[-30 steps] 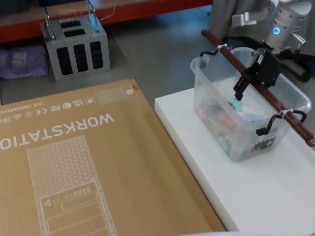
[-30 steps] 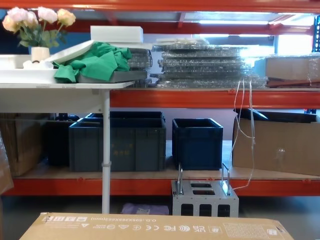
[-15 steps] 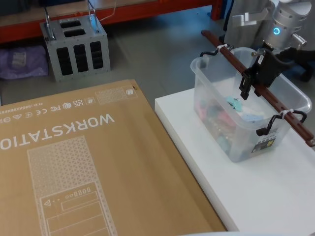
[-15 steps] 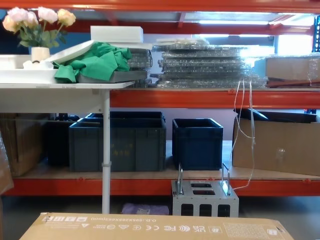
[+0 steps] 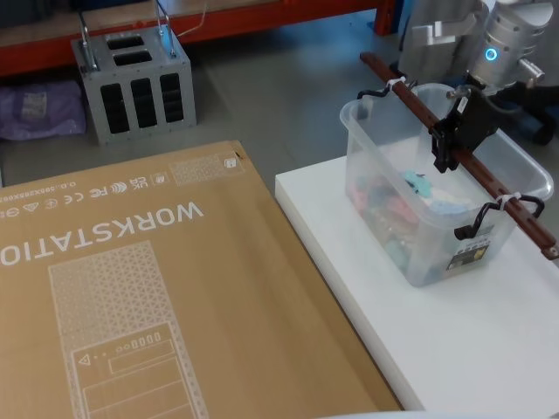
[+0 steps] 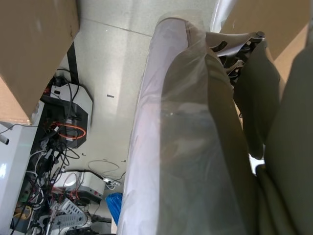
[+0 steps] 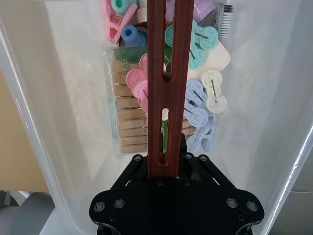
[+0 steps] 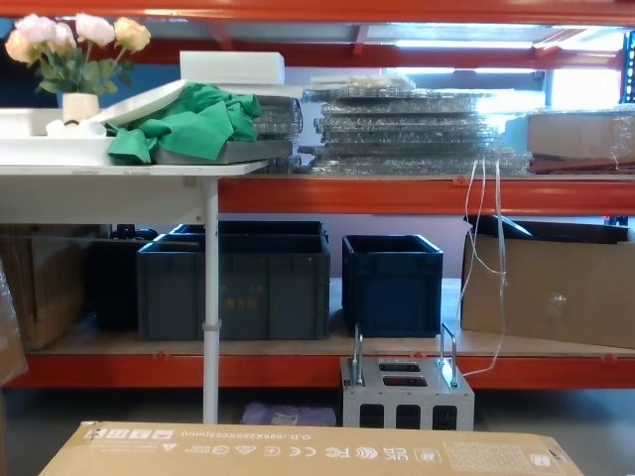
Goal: Use one hand to grasp the basket and place it at the designated location.
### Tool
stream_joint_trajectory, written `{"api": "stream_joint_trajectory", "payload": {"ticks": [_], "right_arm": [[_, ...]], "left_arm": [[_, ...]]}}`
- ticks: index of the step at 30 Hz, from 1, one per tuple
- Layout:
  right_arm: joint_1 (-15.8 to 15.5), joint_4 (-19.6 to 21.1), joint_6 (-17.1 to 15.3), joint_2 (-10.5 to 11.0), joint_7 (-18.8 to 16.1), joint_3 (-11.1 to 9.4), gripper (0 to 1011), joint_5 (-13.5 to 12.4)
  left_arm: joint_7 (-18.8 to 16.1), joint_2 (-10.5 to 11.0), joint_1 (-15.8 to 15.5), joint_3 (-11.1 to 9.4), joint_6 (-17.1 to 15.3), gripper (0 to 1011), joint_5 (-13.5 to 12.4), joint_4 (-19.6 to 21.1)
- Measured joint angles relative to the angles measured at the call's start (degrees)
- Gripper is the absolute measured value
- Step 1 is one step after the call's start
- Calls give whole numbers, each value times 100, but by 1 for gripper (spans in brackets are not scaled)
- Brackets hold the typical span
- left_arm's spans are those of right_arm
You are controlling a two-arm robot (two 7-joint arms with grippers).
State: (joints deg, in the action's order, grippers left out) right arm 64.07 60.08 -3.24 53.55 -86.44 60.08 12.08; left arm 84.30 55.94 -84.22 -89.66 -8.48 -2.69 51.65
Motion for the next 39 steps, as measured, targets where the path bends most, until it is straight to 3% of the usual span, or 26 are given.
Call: {"api": "stream_joint_trajectory", "payload": {"ticks": [24, 39], "right_arm": [[-61, 179, 23, 103, 65, -53, 8, -28], [-56, 440, -37, 231, 84, -153, 0, -28]], "left_arm": [[0, 0, 0, 0, 0, 0, 0, 0], [0, 0, 0, 0, 0, 0, 0, 0]]}}
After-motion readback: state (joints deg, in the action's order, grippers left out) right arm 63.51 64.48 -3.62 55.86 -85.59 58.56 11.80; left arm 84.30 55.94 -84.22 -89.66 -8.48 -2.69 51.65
